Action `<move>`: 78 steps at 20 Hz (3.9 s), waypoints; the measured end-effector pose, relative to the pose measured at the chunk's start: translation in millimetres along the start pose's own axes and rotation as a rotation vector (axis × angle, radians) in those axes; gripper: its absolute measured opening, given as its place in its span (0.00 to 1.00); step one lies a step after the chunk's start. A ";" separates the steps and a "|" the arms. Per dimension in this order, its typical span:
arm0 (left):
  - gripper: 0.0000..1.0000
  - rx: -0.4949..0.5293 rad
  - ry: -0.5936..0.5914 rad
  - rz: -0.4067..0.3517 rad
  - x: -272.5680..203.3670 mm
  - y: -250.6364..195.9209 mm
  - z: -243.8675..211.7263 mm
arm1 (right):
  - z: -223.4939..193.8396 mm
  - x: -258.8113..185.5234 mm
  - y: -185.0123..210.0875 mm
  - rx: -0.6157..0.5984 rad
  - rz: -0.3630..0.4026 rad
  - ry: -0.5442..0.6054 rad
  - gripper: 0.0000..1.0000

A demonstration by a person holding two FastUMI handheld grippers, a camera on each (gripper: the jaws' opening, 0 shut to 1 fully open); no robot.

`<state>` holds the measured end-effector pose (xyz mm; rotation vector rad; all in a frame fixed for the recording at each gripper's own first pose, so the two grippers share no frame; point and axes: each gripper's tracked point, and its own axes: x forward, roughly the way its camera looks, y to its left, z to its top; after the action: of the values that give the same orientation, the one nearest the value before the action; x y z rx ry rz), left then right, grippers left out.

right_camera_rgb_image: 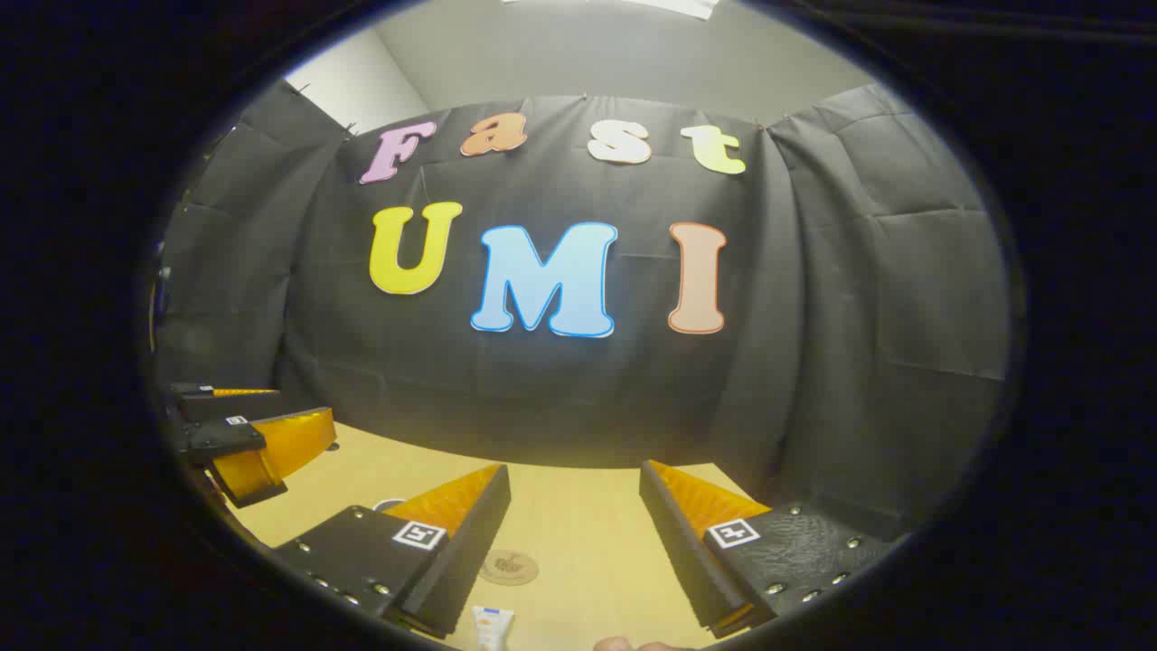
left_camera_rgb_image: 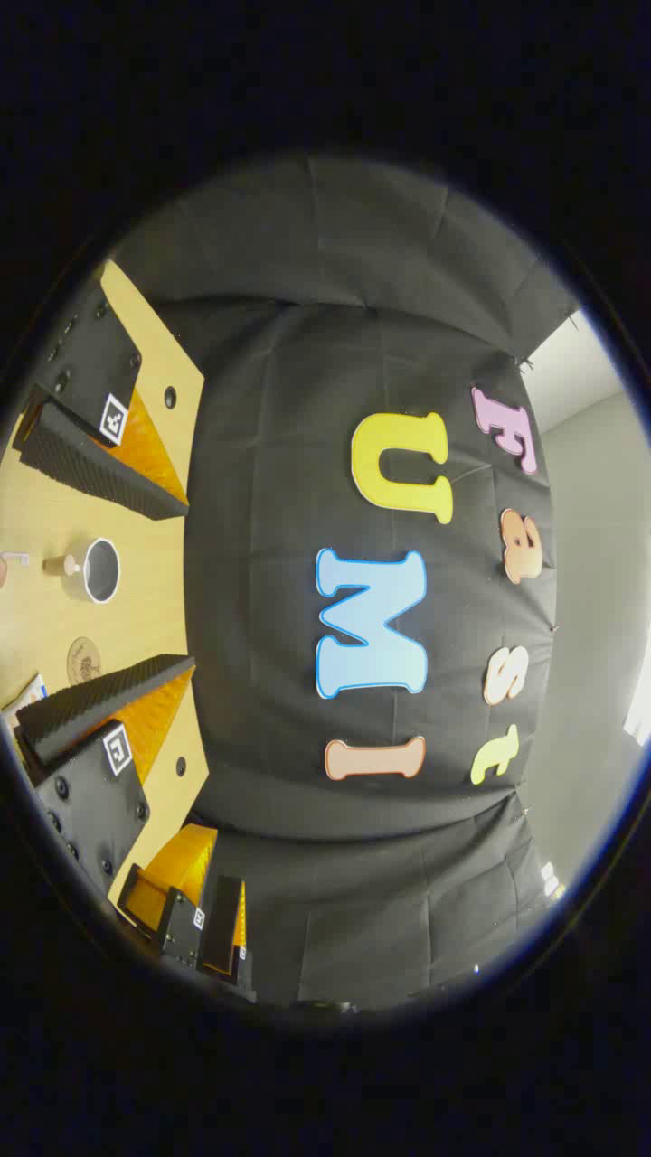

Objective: Put the toothbrush and toothpaste on the desktop into the cup, then pick up the cup and place it on the coaster on the desktop.

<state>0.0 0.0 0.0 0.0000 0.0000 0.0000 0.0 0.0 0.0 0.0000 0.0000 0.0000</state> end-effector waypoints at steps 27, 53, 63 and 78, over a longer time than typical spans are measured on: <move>0.96 -0.140 0.431 0.029 -31.4 34.2 -126.5 | -108.0 -28.8 42.1 0.042 0.090 0.432 0.90; 1.00 -0.171 1.305 0.043 -83.2 30.9 -312.2 | -263.8 -59.1 87.0 0.055 0.248 1.170 0.92; 0.78 -0.139 1.405 0.072 -95.5 35.0 -340.0 | -286.3 -59.5 93.4 0.095 0.241 1.265 0.92; 0.15 -0.049 1.354 0.049 -94.7 48.7 -339.8 | -292.1 -66.0 80.1 0.071 0.203 1.277 0.28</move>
<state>-94.7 48.7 -339.8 -0.0488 1.3538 0.0489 -66.0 80.1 -292.1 0.0710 1.2768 0.2030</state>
